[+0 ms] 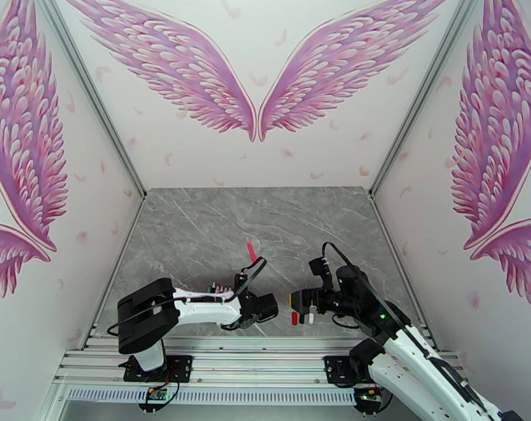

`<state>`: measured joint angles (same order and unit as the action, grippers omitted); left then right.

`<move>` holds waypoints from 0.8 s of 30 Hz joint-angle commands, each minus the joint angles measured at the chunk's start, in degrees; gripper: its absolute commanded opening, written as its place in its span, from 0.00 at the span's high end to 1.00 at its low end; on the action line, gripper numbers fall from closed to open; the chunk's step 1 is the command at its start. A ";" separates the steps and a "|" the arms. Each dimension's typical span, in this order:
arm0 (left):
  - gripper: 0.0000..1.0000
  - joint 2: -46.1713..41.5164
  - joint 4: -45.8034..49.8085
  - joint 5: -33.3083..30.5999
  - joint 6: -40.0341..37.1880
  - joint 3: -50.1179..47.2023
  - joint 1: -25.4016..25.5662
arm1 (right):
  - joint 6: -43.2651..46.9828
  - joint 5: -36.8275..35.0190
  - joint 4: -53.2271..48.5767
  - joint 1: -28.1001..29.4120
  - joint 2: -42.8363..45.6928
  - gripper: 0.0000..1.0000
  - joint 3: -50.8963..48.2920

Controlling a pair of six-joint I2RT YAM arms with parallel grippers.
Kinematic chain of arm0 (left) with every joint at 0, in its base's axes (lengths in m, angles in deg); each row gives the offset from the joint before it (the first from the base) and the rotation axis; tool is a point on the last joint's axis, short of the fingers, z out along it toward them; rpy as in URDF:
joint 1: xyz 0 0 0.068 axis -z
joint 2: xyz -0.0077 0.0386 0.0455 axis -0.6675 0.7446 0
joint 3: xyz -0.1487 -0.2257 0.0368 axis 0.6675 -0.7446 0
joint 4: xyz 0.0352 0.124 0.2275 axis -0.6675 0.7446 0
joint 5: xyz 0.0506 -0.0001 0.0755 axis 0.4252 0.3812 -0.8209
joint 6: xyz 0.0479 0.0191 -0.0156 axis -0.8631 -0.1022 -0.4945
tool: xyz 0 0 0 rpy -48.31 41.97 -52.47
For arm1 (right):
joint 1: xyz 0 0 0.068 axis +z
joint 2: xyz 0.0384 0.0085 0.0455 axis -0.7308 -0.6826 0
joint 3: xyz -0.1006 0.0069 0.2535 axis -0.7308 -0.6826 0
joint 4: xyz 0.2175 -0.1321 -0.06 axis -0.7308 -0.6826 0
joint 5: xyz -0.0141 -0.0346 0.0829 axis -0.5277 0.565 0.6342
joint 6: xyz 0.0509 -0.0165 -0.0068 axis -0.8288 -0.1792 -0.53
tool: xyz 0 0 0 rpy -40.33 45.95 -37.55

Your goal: Open the pen caps

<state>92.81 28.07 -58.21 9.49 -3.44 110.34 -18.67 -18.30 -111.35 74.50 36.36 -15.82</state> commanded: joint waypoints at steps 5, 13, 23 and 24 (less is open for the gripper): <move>0.77 0.78 1.80 -1.32 -0.39 2.48 -0.31 | 0.70 -1.22 -0.63 0.49 0.15 0.01 1.01; 0.71 1.04 4.57 -2.45 -0.71 4.45 -0.17 | 0.76 -1.20 -0.65 0.48 -0.09 0.01 1.01; 0.71 0.99 6.13 -2.65 -0.09 4.70 -0.17 | 0.72 -1.21 -0.69 0.49 -0.13 0.01 1.08; 0.71 0.83 6.22 -2.64 -0.18 4.72 -0.21 | 0.76 -1.16 -0.74 0.48 -0.18 0.01 1.09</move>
<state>93.38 32.84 -59.67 9.03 -0.40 110.34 -18.67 -18.30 -111.35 74.50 36.30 -15.82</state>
